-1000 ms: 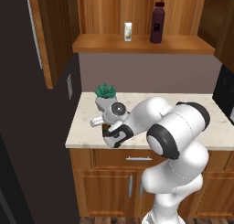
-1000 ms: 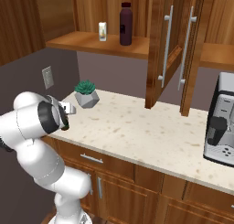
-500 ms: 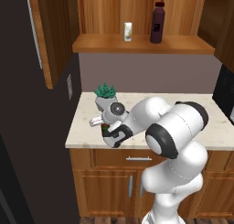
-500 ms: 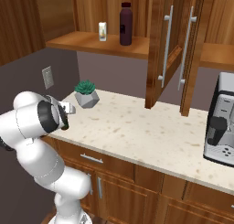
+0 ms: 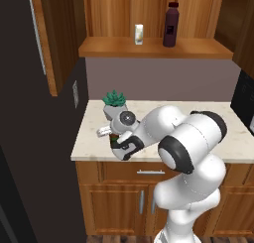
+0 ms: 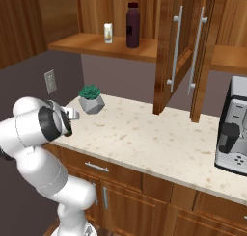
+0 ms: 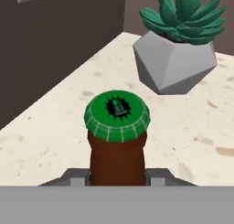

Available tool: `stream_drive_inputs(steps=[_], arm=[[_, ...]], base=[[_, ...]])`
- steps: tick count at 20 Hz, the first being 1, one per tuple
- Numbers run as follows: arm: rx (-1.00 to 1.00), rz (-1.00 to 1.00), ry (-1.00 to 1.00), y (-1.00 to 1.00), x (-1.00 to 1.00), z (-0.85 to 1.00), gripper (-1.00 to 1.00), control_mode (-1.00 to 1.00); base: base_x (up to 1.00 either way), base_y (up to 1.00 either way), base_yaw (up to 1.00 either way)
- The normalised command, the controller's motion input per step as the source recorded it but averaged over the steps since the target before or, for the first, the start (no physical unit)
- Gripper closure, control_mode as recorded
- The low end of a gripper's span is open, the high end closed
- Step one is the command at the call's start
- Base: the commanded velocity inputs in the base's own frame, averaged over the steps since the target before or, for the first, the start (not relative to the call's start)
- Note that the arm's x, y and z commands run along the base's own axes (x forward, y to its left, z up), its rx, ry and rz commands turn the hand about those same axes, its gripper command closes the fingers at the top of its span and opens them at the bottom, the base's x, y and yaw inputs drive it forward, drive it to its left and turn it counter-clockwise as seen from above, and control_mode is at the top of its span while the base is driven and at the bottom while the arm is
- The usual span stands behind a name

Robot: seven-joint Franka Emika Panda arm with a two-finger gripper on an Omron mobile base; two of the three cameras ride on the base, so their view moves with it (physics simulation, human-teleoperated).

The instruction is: Sort all alcoholic drinks to one cabinet, and non-alcoholic drinks to the other.

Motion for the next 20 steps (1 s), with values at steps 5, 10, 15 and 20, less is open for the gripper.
stream_drive_inputs(steps=[5, 10, 15, 20], arm=[[0.02, 0.0, 0.0, -0.1, -0.09, 0.34, 1.0, -1.0], [0.02, 0.0, 0.0, -0.22, -0.18, 0.44, 1.0, -1.0], [0.02, 0.0, 0.0, -0.31, -0.21, 0.48, 1.0, -1.0], [0.02, 0.0, 0.01, -0.33, -0.21, 0.52, 1.0, -1.0]], base=[[0.0, 0.0, 0.0], [0.0, 0.0, 0.0], [0.0, 0.0, 0.0], [0.0, 0.0, 0.0]])
